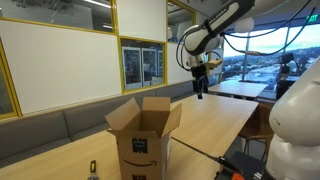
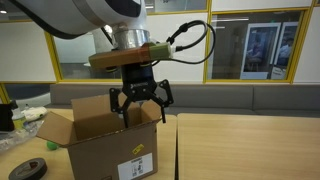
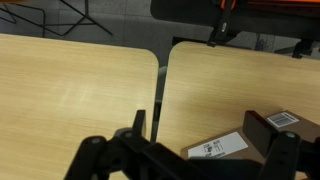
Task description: Pick up the masking tape, the green object and the shifting spanner from the table and put them in the carton box, then push the box to the left
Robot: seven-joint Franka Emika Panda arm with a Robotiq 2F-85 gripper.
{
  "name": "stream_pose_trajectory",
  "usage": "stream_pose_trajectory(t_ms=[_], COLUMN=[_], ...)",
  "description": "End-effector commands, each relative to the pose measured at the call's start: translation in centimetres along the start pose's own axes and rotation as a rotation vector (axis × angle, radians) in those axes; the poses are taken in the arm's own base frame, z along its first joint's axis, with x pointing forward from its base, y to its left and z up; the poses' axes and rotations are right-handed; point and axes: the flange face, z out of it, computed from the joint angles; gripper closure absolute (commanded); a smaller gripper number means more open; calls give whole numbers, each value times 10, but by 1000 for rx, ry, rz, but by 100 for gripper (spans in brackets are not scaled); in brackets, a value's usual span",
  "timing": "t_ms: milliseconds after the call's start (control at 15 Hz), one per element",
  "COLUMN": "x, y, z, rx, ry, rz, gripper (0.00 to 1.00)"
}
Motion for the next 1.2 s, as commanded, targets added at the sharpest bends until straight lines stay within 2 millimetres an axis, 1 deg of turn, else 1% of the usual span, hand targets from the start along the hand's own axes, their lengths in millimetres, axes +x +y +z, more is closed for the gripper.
stream_pose_trajectory(t_ms=[0,133,267,400,533,667,800,1133], x=[11,22,35,49,66,84,103,144], y=[-5,-15,-30,-50,-81,-117,-157,-273], z=[-20,-39,-59,-78,-93,-104,-112,-119], rx=[-14,-26,-45,-45,-33,-11,20,90], ry=[52,99,151,216,282,346,403,502], rz=[25,40,50,64,54,31,-9,-172], gripper=[0,0,0,0,0,0,0,0])
